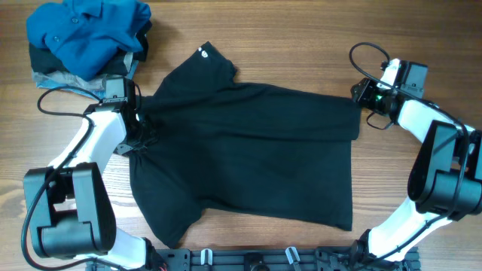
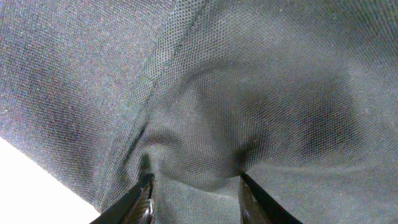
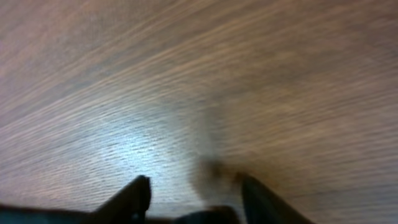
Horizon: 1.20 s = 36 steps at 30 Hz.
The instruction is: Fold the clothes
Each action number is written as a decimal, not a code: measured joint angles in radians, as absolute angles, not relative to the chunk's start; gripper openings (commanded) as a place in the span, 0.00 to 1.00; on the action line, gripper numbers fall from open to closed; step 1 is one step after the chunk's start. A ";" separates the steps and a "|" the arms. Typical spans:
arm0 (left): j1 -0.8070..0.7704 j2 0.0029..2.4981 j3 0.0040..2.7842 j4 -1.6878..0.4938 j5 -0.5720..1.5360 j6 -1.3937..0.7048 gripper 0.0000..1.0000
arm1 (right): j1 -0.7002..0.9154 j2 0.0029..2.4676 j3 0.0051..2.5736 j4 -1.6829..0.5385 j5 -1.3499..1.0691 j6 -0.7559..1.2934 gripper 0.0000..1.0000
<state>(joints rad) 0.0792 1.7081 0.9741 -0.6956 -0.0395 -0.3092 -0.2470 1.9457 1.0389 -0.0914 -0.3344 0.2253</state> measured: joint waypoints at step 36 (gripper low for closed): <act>0.079 1.600 1.032 -0.748 -0.039 -0.307 0.45 | -0.218 1.922 1.135 -0.460 -0.338 0.134 0.50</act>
